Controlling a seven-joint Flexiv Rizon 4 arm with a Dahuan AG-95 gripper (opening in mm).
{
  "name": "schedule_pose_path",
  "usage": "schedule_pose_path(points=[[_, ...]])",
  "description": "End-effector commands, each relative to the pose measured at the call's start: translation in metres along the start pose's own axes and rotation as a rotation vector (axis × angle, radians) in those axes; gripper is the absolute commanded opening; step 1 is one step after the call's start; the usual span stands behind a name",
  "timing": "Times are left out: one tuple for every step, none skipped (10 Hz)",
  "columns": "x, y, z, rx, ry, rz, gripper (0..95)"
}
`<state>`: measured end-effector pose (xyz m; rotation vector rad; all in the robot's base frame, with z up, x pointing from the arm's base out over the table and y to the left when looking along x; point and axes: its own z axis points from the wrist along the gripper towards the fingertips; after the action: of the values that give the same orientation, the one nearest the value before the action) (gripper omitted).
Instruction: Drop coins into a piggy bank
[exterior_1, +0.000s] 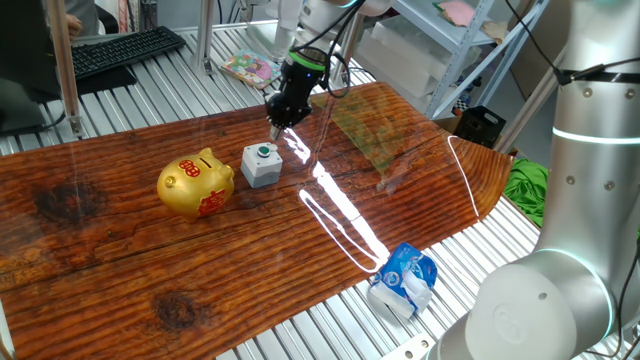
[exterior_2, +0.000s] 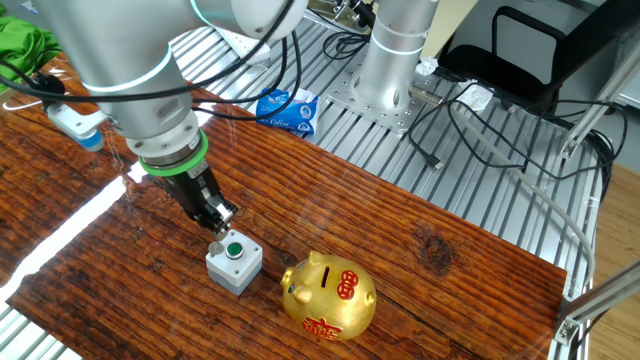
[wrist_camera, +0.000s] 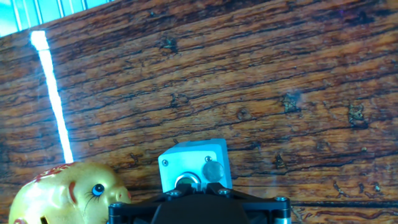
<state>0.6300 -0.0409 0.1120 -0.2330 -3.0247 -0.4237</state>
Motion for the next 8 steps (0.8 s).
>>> schedule_pose_path(points=[[0.0001, 0.0002, 0.0001, -0.008, 0.011, 0.009, 0.0], [0.0001, 0.0002, 0.0001, -0.011, 0.013, 0.008, 0.0], [0.0001, 0.0002, 0.0001, -0.023, 0.023, 0.003, 0.0], [-0.0015, -0.0022, 0.0002, -0.039, 0.035, 0.000, 0.0], [-0.0021, -0.0030, 0.0003, -0.040, 0.037, -0.002, 0.0], [-0.0033, -0.0049, 0.0003, -0.042, 0.041, -0.008, 0.0], [-0.0040, -0.0060, 0.0004, -0.052, 0.046, -0.010, 0.0], [-0.0047, -0.0071, 0.0004, -0.062, 0.052, -0.010, 0.0]])
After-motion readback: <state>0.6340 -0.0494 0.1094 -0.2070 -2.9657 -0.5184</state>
